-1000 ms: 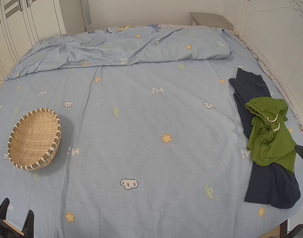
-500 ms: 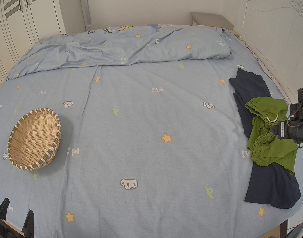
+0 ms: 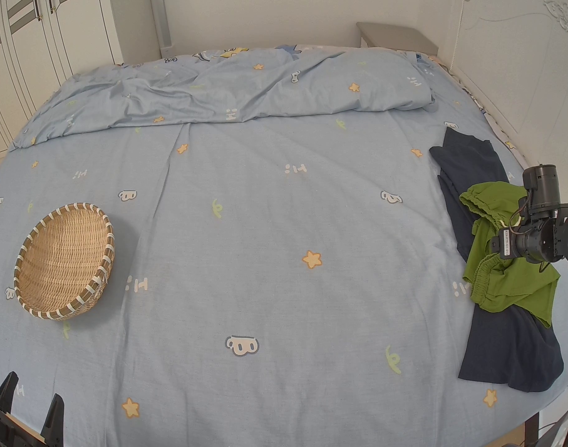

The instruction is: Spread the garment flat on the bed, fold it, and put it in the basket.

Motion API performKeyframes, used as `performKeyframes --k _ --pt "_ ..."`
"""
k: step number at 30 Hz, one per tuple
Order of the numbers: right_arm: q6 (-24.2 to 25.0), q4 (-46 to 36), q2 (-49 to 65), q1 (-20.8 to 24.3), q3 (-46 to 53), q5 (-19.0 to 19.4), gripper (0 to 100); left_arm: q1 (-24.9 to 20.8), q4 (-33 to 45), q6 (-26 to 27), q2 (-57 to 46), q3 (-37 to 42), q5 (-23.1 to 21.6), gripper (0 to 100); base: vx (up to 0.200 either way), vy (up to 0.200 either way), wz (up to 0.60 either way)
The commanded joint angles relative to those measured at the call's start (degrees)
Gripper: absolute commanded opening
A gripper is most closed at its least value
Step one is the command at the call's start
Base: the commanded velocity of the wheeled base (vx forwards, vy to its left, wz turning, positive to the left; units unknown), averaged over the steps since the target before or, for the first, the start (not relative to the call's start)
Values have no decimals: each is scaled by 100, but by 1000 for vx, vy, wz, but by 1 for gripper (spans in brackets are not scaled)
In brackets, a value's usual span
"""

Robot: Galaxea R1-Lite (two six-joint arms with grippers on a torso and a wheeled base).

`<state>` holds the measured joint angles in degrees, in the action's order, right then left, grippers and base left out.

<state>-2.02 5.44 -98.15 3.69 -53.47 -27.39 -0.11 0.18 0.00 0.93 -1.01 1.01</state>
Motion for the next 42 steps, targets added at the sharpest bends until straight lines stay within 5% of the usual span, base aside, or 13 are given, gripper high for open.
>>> performKeyframes --k 1,27,28,42 --pt "18 10 -240 0 -58 -12 100 2 -1 0 -49 92 4 100 0 0 0" --pt "88 362 -987 -246 -665 -346 100 2 -1 0 -49 92 4 100 0 0 0" --pt "88 379 -1005 -264 -683 -337 0 2 -1 0 -49 92 4 100 0 0 0" --pt "53 247 -1022 -220 -981 -205 0 2 -1 0 -49 92 4 100 0 0 0"
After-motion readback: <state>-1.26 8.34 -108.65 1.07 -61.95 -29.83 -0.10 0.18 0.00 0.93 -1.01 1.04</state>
